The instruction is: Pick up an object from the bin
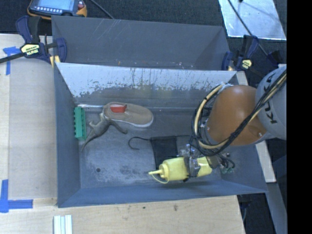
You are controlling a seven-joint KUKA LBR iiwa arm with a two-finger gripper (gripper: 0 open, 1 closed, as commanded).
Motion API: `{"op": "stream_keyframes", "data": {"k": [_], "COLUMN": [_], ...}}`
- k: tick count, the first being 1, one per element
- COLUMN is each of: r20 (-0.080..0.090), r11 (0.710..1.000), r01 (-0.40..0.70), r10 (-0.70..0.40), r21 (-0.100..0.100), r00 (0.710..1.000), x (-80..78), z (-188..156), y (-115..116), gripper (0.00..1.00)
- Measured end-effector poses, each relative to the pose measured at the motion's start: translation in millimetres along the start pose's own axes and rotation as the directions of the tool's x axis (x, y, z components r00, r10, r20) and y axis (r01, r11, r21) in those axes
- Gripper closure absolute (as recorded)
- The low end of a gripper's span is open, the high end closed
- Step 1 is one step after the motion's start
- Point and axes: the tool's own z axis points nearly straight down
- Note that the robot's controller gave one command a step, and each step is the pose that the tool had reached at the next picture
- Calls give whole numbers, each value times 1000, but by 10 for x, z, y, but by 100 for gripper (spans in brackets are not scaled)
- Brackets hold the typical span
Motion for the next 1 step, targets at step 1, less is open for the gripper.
{"op": "stream_keyframes", "data": {"k": [1], "r20": [10], "r11": [1000], "r01": [-1], "r10": [1], "r21": [2], "r00": [1000], "x": [-23], "z": [-161], "y": [-7], "gripper": [100]}}
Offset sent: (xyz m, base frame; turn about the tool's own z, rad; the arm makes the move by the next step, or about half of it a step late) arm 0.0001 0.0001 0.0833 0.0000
